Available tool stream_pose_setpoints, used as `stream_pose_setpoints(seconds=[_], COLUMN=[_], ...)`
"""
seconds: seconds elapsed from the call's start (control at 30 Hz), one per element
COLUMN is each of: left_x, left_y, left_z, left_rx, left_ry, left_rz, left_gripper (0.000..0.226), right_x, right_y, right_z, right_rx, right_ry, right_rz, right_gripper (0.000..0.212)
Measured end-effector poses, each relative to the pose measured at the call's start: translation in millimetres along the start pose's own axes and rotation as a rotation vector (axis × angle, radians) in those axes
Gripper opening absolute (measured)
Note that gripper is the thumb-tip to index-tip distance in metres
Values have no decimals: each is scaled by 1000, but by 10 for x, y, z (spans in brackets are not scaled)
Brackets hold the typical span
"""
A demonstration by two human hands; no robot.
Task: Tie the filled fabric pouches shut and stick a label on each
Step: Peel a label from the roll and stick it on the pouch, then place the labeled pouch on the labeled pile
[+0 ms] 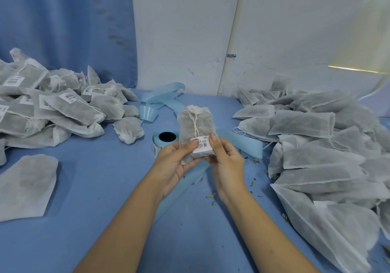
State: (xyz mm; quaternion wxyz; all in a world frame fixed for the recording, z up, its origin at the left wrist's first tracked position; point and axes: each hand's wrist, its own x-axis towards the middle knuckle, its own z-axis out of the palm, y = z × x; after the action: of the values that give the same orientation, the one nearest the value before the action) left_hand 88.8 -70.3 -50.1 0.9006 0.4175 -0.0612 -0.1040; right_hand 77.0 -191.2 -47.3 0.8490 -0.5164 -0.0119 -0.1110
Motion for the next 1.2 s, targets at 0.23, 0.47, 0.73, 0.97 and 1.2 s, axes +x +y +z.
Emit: stream_pose_setpoints(seconds=[0.23,0.47,0.73,0.97,1.2], left_x=[-8,10,18,31,234], left_y=[48,214,300,171,52], left_z=[20,20,88,225,507], left_rx=[246,306,-163,143,210], left_ry=[123,329,71,49,108], left_rz=[14,201,262,135,104], left_gripper=[40,25,59,23,23], right_x=[21,68,92,118,490], right_y=[-1,44,112,44,-307], right_z=[-12,-102,-107,-78,-98], right_rx=[-2,-114,-226,-174,19], right_ry=[40,164,146,181,319], right_rz=[42,78,71,31,-72], right_gripper=[28,29,28,28,35])
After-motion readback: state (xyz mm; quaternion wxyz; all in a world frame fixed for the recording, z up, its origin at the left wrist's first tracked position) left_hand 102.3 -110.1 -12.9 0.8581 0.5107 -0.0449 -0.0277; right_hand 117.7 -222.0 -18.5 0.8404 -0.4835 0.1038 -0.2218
